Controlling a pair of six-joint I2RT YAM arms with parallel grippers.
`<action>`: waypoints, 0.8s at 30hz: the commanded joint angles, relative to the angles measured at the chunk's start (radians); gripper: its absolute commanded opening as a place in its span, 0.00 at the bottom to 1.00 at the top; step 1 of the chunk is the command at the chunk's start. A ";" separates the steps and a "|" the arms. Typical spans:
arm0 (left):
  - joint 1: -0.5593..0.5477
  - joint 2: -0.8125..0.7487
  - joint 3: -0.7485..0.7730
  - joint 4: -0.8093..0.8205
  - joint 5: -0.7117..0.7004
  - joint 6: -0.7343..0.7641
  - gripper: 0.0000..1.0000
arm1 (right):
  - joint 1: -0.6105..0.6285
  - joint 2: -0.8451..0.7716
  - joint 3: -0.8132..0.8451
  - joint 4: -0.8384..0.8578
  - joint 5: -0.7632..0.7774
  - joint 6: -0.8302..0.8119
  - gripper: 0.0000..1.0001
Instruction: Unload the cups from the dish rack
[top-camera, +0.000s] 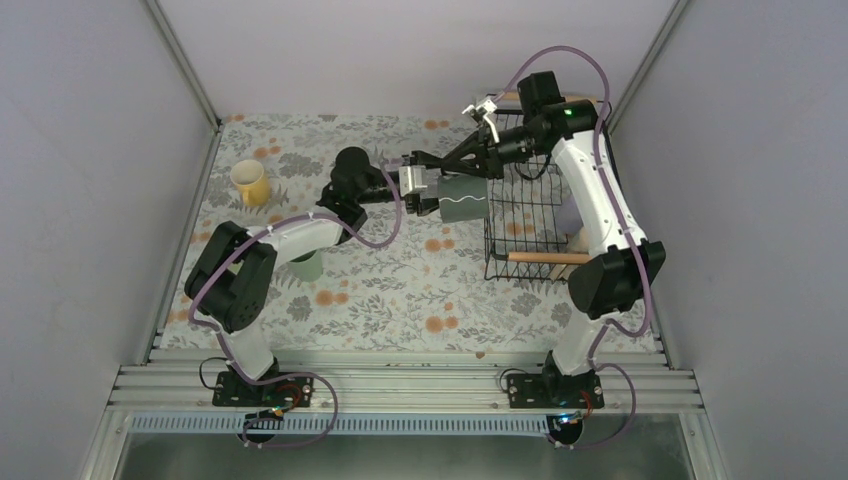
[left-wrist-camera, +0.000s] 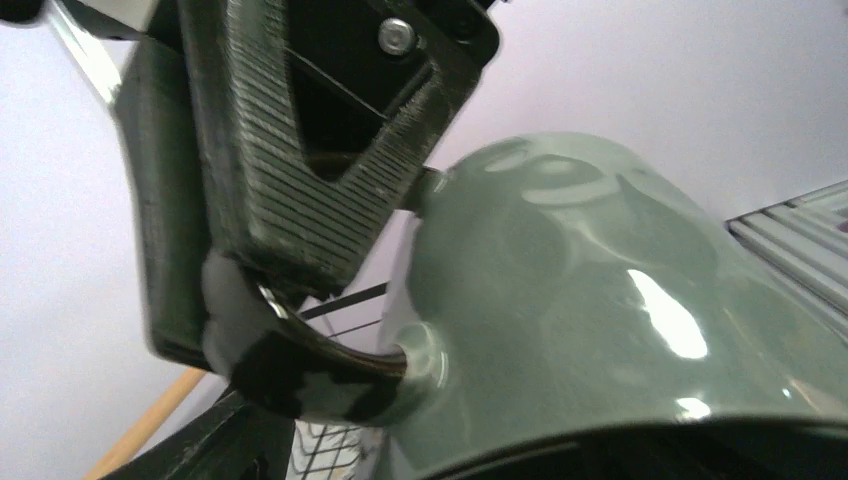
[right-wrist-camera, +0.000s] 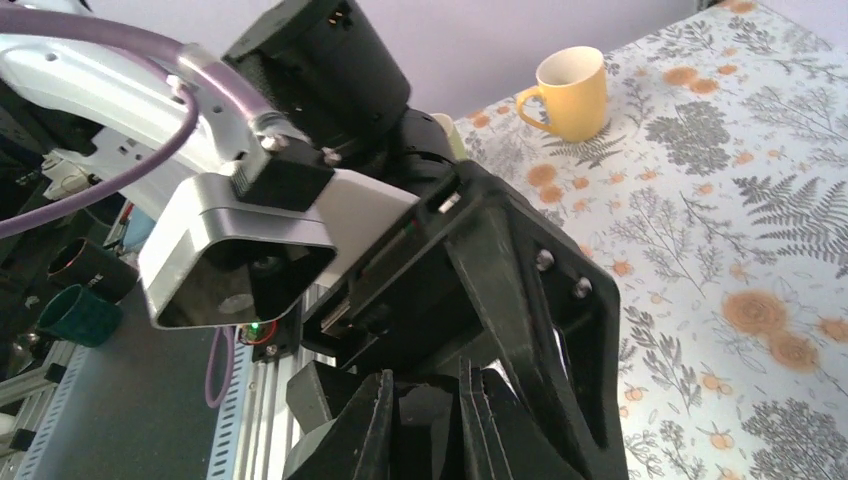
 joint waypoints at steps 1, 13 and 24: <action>0.003 -0.014 0.021 0.068 0.163 -0.151 0.59 | 0.023 -0.076 -0.011 0.012 -0.113 0.020 0.02; -0.012 -0.049 0.032 -0.013 0.195 -0.134 0.02 | 0.037 -0.088 -0.027 0.014 -0.022 0.005 0.09; 0.063 -0.157 0.053 -0.293 0.164 0.026 0.02 | 0.024 -0.087 0.035 0.025 0.163 0.011 0.84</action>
